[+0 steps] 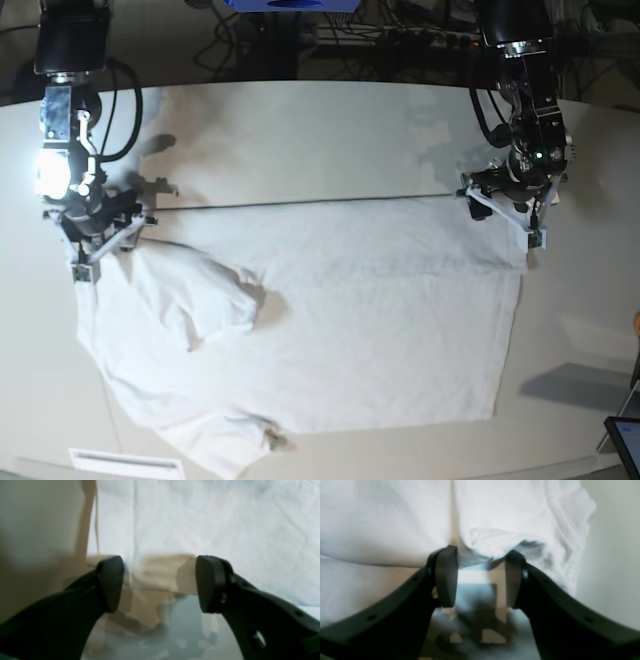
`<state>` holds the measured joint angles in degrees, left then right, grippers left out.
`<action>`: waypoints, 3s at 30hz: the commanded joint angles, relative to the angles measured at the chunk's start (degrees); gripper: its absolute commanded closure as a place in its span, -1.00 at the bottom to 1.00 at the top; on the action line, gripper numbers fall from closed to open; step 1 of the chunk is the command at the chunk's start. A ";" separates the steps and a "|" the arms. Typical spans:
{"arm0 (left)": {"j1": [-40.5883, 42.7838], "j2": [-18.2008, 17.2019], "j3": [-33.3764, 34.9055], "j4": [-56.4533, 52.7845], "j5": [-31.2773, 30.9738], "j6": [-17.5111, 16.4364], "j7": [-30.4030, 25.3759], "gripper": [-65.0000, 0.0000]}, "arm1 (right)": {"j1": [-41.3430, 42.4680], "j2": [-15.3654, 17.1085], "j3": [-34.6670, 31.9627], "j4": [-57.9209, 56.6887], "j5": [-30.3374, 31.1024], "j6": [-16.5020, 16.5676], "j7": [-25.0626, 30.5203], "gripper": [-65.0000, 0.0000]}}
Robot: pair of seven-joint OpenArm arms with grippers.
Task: Fold the T-shirt properly
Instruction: 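Pull the grasped edge back toward the robot with both grippers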
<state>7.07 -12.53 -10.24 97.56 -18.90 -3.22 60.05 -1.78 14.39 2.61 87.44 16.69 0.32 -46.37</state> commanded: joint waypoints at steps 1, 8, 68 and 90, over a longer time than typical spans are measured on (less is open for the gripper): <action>-0.61 -0.87 -0.35 2.62 0.30 0.19 -0.49 -0.32 | -0.55 0.68 0.25 1.13 -0.47 -0.45 -1.76 0.10; -1.49 -0.52 -0.44 7.19 0.21 0.19 1.53 -0.32 | -2.13 0.77 0.16 2.80 -0.47 -6.34 -1.41 0.10; 15.83 -0.61 -0.27 7.36 0.30 0.19 -4.10 -0.31 | -22.26 -1.43 5.17 20.12 -0.38 -6.60 -1.41 0.10; 17.50 -0.61 -0.35 10.71 0.30 0.19 -4.01 -0.31 | -26.39 -2.66 5.26 23.99 -0.38 -6.69 -1.41 0.10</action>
<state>24.29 -12.71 -10.44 107.63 -19.22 -3.03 55.05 -28.14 11.40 7.51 110.34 16.49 -6.11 -48.60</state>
